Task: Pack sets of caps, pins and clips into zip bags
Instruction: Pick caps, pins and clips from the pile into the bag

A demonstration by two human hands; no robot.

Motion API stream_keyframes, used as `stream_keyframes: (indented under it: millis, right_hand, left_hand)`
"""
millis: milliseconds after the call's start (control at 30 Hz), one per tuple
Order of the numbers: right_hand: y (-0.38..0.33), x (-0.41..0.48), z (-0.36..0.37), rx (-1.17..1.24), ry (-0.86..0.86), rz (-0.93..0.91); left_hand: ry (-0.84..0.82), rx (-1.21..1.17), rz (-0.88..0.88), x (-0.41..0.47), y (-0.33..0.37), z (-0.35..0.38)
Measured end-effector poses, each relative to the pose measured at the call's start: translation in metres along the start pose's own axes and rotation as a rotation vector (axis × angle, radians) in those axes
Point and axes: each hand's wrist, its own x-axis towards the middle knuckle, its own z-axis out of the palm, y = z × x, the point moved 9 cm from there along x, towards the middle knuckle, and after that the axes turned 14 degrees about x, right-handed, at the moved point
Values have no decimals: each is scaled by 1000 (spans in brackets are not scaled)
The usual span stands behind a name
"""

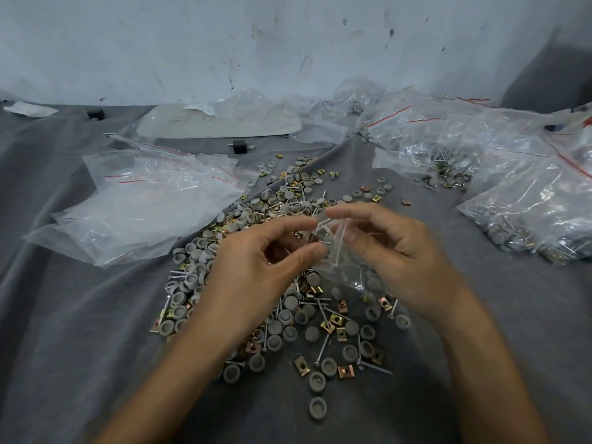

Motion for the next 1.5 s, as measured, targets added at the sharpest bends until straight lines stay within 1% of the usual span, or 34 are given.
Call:
stream_keyframes:
  millis: [67,133,200,267,400,567,667,867,967,1100,1200,1367,1500]
  right_hand:
    - [-1,0,-1,3,11,-13]
    - [-3,0,-5,8,59,-40]
    - [-5,-1,-13,26,137,-74]
    - [-6,-1,-22,59,212,-93]
    - [-6,-2,-34,82,316,-97]
    - [-6,-3,-35,66,337,-91]
    - [-6,-3,-35,66,333,-91]
    - [-5,-2,-33,84,313,-95]
    - [-4,-1,-32,84,303,-96]
    - [-3,-1,-30,85,282,-94]
    - [-4,0,-27,93,260,-92]
    - [-4,0,-24,82,240,-86]
    - [-3,0,-19,64,211,-73]
  left_hand:
    - [2,46,34,1,2,-1]
    - [68,62,49,2,0,-9]
    - [127,84,16,4,-9,-19]
    - [118,158,-15,6,-17,-24]
    - [-49,366,30,4,-11,-11]
    - [-282,663,222,-12,2,35]
    - [-330,822,257,-16,-2,50]
    - [-385,912,208,-15,-10,54]
    - [-382,880,200,-15,-12,53]
    - [-346,755,187,-13,-10,46]
    - [-244,622,154,-7,-6,32]
    - [-107,339,6,1,-14,8]
    - [49,131,-13,3,-14,-10]
